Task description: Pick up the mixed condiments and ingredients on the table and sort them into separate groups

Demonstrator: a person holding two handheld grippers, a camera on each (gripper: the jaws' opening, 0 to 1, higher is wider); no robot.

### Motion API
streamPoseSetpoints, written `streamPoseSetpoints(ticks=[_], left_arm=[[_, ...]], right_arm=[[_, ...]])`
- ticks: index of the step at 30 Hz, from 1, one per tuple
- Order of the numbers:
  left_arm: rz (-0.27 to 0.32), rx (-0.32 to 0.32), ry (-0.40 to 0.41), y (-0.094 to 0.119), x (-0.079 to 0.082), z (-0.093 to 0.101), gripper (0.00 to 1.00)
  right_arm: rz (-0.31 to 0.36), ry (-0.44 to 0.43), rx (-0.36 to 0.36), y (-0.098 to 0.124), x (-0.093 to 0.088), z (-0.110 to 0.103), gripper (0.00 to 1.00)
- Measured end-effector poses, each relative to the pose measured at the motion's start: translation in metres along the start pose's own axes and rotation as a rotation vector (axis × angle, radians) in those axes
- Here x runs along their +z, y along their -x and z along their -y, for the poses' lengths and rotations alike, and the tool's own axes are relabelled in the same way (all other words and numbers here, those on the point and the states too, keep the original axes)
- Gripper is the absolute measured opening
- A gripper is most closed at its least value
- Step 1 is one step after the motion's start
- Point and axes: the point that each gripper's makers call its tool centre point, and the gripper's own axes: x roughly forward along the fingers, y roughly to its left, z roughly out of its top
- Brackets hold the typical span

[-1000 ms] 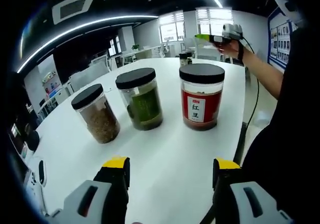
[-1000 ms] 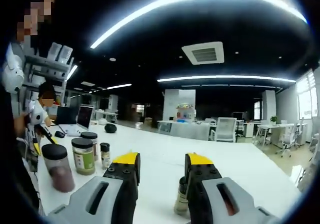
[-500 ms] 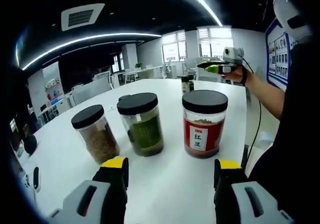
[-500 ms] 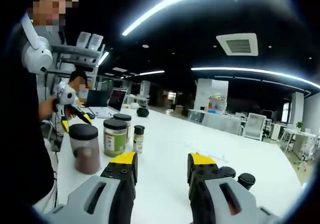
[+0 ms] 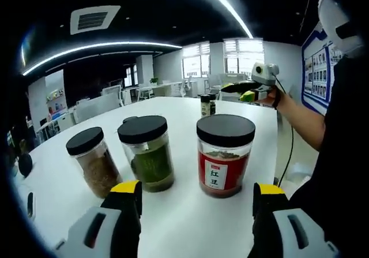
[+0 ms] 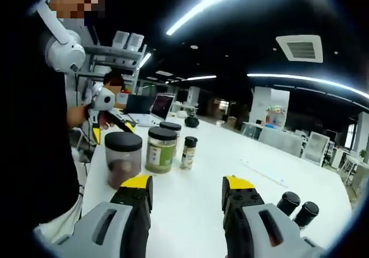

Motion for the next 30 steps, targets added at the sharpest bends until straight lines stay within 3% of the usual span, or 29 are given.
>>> streamPoseSetpoints(ticks=[4, 8, 14, 20, 27, 30], left_arm=[[0.011, -0.015, 0.023, -0.006, 0.005, 0.005, 0.88], [0.053, -0.026, -0.001, -0.012, 0.016, 0.012, 0.88], [0.064, -0.036, 0.01, -0.022, 0.022, 0.016, 0.93], [0.108, -0.032, -0.031, -0.038, 0.037, 0.021, 0.9], [0.126, -0.035, -0.023, -0.052, 0.042, 0.025, 0.8], [0.153, -0.085, -0.042, -0.056, 0.049, 0.036, 0.81]], right_arm=[[-0.004, -0.01, 0.03, -0.003, -0.002, -0.008, 0.49], [-0.025, -0.006, 0.046, -0.006, -0.007, -0.011, 0.49], [-0.05, -0.003, 0.075, -0.009, -0.013, -0.018, 0.49], [-0.09, 0.006, 0.13, -0.014, -0.023, -0.031, 0.49], [-0.086, -0.006, 0.122, -0.013, -0.025, -0.03, 0.49], [-0.093, -0.007, 0.122, -0.013, -0.028, -0.03, 0.49]])
